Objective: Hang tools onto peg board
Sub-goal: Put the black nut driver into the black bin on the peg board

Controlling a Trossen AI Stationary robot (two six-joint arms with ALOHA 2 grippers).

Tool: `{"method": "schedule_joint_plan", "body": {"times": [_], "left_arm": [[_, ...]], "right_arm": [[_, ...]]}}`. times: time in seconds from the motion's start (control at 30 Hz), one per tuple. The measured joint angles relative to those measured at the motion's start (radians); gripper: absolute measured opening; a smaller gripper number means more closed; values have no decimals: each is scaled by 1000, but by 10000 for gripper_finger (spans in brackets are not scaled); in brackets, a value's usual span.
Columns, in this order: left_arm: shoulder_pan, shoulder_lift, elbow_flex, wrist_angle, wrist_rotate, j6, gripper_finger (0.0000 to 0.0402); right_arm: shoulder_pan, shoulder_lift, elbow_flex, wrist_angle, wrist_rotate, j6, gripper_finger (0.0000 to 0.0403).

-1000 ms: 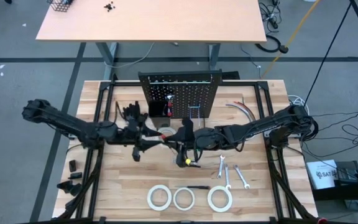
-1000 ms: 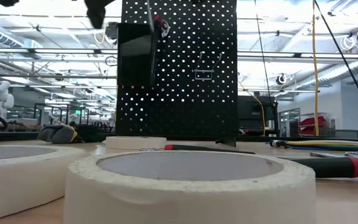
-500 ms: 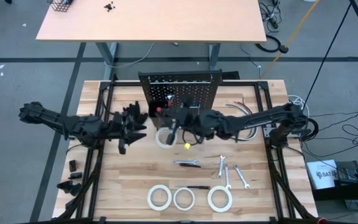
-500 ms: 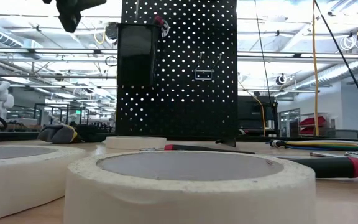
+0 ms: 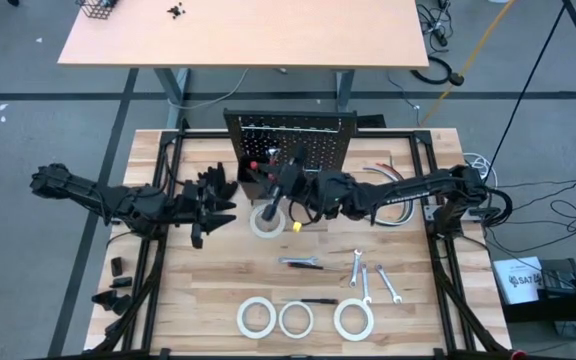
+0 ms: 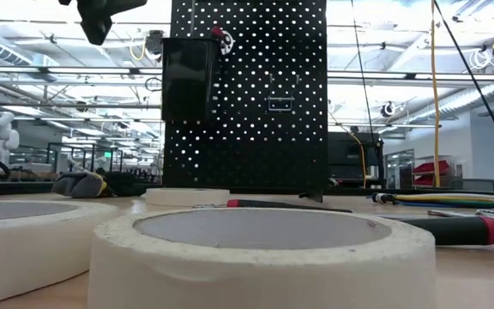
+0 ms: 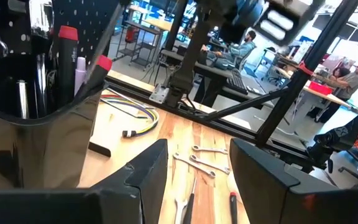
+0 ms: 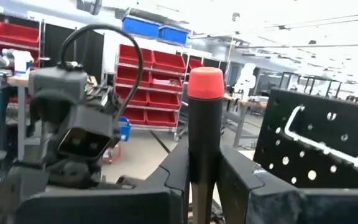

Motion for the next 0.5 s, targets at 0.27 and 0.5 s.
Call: {"method": "schedule_joint_plan", "body": {"times": [0.27,0.5], "left_arm": [[0,3,0,-3,0,-2,176],[0,4,1,-1,-5,1,176]], "right_arm": [[-22,9,27,-98,-8,1,45],[-46,26,26,-219,-5,95,56]]}}
